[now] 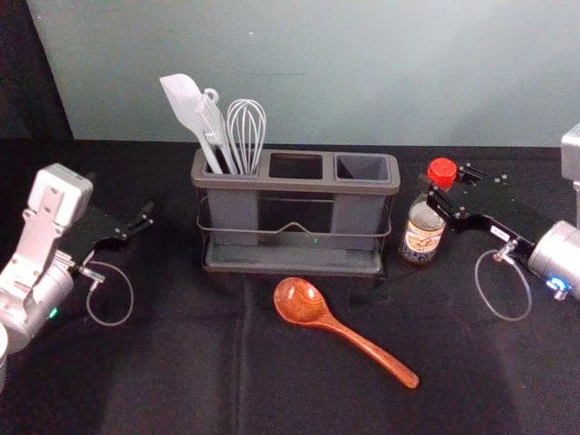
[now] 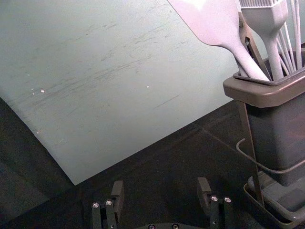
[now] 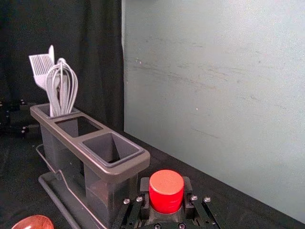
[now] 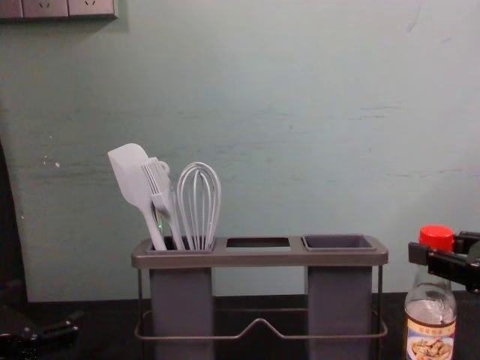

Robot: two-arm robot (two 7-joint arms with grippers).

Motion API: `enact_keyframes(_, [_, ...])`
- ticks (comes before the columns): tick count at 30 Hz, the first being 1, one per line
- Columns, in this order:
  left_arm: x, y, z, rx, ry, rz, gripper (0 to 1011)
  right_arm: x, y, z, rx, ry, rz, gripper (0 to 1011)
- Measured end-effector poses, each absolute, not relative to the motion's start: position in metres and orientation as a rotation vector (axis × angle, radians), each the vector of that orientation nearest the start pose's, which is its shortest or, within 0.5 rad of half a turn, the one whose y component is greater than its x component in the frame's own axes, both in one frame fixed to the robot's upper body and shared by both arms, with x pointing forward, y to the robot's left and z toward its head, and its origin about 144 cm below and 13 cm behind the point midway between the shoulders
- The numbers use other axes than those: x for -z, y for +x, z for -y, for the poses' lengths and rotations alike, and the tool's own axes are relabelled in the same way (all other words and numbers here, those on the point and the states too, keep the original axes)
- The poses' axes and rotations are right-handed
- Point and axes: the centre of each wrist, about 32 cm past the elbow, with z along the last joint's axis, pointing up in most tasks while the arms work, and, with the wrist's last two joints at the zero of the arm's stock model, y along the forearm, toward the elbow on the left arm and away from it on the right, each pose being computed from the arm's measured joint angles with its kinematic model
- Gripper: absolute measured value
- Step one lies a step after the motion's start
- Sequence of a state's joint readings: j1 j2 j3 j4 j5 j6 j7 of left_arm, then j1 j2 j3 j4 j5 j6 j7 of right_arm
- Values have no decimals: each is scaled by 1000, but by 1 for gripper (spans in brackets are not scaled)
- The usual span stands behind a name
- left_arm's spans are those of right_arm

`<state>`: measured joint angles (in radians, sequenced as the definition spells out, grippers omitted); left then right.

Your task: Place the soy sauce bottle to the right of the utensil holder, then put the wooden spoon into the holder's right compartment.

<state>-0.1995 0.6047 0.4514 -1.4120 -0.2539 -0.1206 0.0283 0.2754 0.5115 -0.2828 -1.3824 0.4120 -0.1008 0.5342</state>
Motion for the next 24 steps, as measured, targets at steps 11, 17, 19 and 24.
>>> enact_keyframes(11, [-1140, 489, -310, -1248, 304, 285, 1005, -1180, 525, 324, 887, -90, 134, 382])
enact_keyframes(17, [-1140, 489, -310, -1248, 304, 285, 1005, -1180, 525, 324, 887, -90, 135, 394])
enact_keyframes(19, [-1140, 489, -310, -1248, 305, 285, 1005, -1180, 525, 324, 887, -91, 134, 461])
enact_keyframes(24, [-1140, 489, -310, -1248, 304, 285, 1005, -1180, 525, 324, 887, -91, 135, 599])
